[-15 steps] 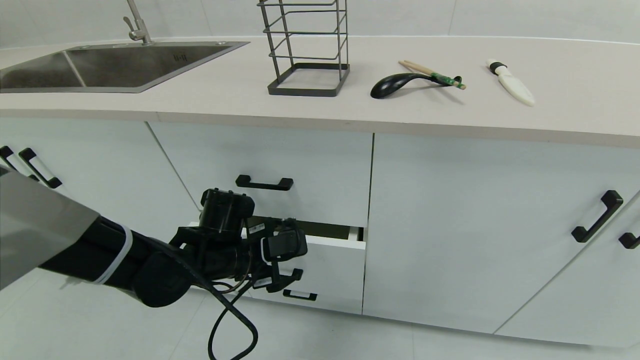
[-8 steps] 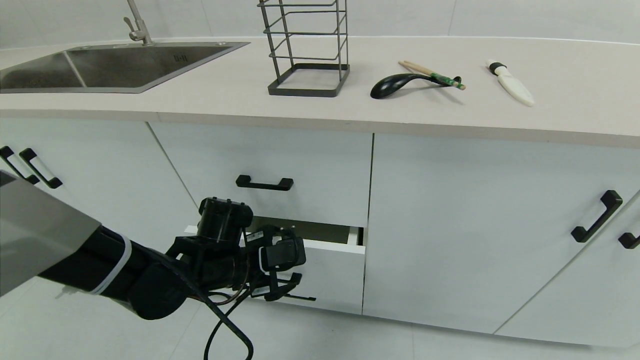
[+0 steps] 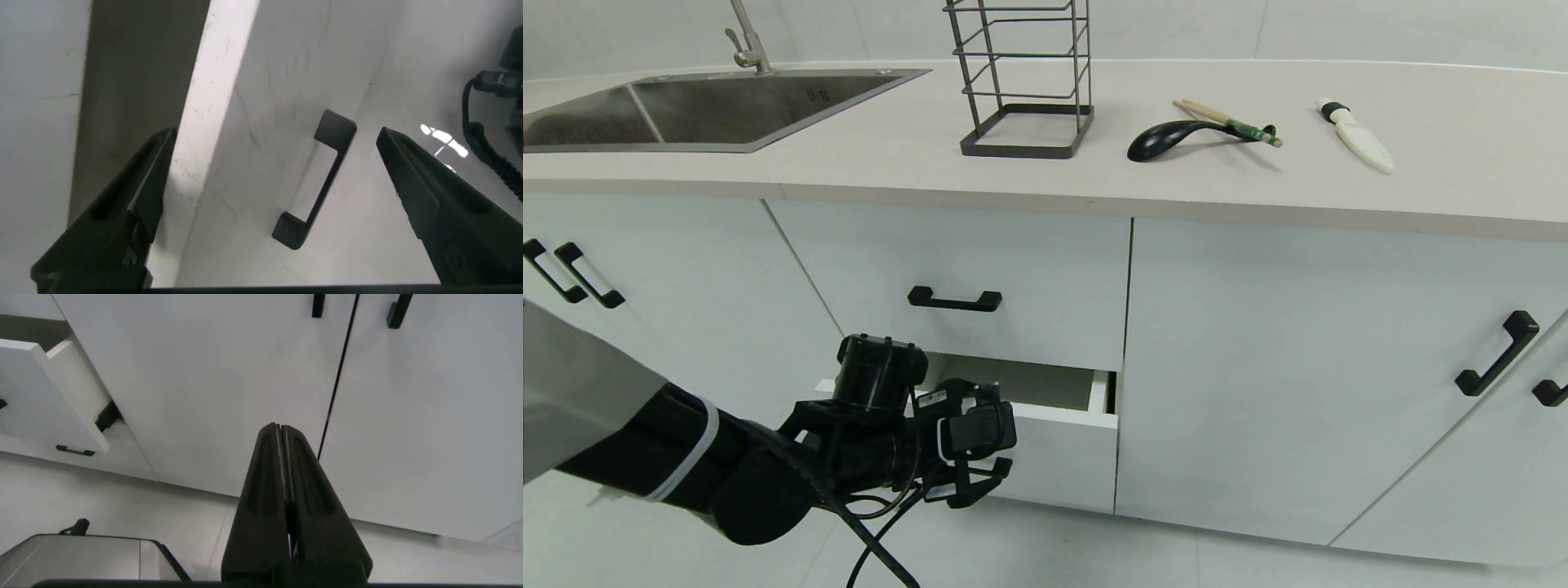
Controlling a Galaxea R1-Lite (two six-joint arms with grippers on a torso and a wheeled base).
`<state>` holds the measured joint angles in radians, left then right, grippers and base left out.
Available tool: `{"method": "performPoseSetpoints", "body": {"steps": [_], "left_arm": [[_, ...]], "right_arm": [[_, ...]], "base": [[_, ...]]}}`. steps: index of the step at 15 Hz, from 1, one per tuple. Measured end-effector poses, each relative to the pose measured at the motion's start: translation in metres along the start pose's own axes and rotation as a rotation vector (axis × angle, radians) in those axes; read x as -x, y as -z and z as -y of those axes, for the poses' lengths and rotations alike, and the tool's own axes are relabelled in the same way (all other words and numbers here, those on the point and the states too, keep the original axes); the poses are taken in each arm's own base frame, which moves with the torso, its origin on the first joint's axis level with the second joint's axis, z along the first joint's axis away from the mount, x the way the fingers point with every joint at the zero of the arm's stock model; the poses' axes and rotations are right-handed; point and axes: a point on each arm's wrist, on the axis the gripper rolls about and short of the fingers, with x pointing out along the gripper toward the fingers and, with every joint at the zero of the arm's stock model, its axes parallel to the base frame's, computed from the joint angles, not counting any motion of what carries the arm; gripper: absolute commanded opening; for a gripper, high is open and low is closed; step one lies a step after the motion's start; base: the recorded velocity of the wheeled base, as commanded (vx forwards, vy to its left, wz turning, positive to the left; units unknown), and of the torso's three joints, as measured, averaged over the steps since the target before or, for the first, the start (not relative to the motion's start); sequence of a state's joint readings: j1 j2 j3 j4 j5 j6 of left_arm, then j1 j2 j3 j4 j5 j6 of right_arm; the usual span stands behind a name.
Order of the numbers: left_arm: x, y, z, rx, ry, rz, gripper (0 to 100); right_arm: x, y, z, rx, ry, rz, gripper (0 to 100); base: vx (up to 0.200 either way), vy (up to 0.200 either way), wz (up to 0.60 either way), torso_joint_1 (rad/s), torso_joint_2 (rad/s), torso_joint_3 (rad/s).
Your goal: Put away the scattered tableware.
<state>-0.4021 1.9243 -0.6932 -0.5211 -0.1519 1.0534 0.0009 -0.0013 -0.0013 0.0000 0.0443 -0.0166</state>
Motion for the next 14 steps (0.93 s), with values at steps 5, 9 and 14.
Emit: {"method": "performPoseSetpoints", "body": {"steps": [5, 9, 14], "left_arm": [[0.015, 0.007, 0.017, 0.006, 0.045, -0.011, 100], [0.042, 0.012, 0.042, 0.006, 0.090, -0.016, 100], [0.067, 0.009, 0.068, -0.012, 0.138, -0.006, 100]], "right_arm": [[0.000, 0.000, 0.000, 0.000, -0.001, -0.001, 0], [0.000, 0.000, 0.000, 0.000, 0.000, -0.001, 0], [0.000, 0.000, 0.000, 0.000, -0.001, -0.001, 0]], "base": [[0.000, 0.000, 0.00, 0.000, 0.00, 0.000], [0.000, 0.000, 0.00, 0.000, 0.00, 0.000], [0.000, 0.000, 0.00, 0.000, 0.00, 0.000]]}}
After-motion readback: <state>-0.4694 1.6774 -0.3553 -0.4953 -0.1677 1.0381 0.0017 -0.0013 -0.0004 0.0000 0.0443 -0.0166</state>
